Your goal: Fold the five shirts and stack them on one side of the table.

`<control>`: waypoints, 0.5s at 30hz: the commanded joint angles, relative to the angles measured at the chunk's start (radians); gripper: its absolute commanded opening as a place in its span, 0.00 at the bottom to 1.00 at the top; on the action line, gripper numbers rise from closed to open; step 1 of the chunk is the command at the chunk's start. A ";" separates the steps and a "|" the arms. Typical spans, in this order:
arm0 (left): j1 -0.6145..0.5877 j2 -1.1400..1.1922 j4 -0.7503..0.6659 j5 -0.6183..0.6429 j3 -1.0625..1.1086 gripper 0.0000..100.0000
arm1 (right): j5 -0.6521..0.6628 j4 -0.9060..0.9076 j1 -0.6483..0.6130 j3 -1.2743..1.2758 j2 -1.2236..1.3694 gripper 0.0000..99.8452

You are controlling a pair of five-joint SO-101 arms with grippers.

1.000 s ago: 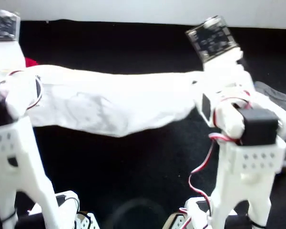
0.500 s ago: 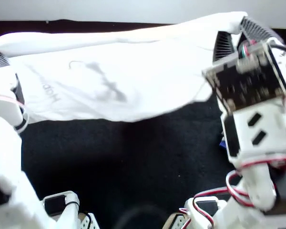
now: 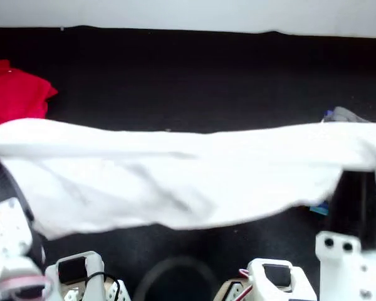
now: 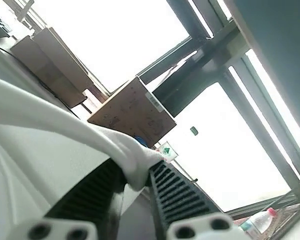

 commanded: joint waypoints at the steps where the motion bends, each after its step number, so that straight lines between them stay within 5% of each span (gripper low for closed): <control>1: -0.016 -0.022 0.044 -0.008 -0.005 0.01 | 0.021 0.010 0.059 -0.062 0.008 0.01; 7: -0.015 0.036 0.051 -0.008 0.054 0.01 | 0.014 0.028 0.061 0.102 0.019 0.01; 15: 0.025 0.193 -0.052 -0.129 0.475 0.01 | 0.011 0.008 0.010 0.700 0.019 0.01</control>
